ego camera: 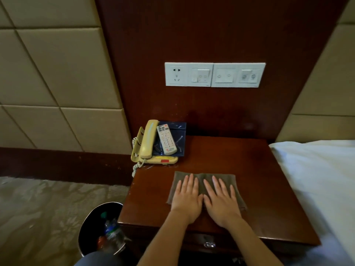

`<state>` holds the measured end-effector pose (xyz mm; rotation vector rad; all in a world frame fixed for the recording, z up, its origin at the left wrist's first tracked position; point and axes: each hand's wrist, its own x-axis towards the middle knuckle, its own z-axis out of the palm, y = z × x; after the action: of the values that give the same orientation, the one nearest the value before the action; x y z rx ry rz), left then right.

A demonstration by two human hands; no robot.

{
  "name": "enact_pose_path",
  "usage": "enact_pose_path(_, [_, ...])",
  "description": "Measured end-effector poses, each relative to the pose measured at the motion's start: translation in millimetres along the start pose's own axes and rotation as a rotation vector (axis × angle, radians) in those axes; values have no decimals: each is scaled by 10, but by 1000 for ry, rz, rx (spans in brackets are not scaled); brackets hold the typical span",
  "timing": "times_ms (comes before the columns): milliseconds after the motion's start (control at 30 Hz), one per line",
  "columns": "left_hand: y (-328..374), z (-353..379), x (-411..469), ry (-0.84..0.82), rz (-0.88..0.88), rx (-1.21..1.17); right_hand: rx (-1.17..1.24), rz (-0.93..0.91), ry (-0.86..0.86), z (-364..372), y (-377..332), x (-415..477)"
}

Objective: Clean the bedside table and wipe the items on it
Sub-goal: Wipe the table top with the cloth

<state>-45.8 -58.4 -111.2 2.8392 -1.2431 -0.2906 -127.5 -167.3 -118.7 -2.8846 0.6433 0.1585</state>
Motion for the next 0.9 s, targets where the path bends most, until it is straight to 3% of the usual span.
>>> enact_pose_path(200, [1139, 89, 38, -75, 174, 29, -66, 222, -7, -62, 1003, -593])
enact_pose_path(367, [1532, 131, 1, -117, 236, 40, -67, 298, 27, -73, 1264, -874])
enact_pose_path(667, [1300, 151, -12, -109, 302, 19, -9, 386, -10, -34, 1022, -858])
enact_pose_path(900, [379, 112, -112, -76, 232, -3, 14, 290, -67, 11, 202, -566])
